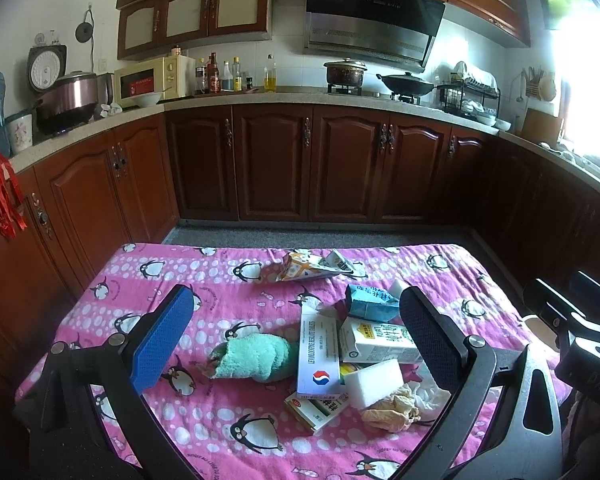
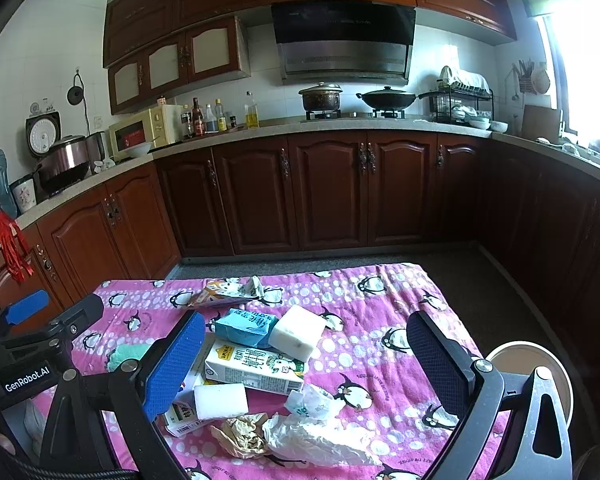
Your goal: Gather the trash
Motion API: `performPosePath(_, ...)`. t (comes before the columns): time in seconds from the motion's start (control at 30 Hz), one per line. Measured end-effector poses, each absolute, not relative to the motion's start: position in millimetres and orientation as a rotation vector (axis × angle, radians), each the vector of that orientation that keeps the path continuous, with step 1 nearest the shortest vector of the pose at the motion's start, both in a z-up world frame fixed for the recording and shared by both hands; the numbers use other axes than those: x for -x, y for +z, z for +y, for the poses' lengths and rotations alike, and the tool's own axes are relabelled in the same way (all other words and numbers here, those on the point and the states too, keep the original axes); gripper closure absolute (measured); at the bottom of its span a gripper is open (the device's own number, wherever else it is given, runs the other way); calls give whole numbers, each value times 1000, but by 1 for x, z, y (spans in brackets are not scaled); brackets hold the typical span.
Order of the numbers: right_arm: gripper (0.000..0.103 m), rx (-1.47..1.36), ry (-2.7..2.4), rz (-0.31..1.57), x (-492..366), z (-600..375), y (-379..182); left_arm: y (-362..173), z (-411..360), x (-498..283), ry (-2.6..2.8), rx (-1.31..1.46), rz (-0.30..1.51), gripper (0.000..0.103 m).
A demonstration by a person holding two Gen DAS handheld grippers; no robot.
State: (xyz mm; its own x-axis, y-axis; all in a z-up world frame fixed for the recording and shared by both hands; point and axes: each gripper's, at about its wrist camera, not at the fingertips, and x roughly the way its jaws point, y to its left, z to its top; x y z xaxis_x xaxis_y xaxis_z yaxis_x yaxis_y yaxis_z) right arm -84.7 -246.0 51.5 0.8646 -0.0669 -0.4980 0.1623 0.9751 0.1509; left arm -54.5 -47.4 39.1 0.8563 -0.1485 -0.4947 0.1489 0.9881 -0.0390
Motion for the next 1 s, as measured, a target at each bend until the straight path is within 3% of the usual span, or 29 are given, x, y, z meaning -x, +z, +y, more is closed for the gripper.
performPosePath(1.0,3,-187,-118,526,84,-245,46,38,-46,55,-158,-1,523,1)
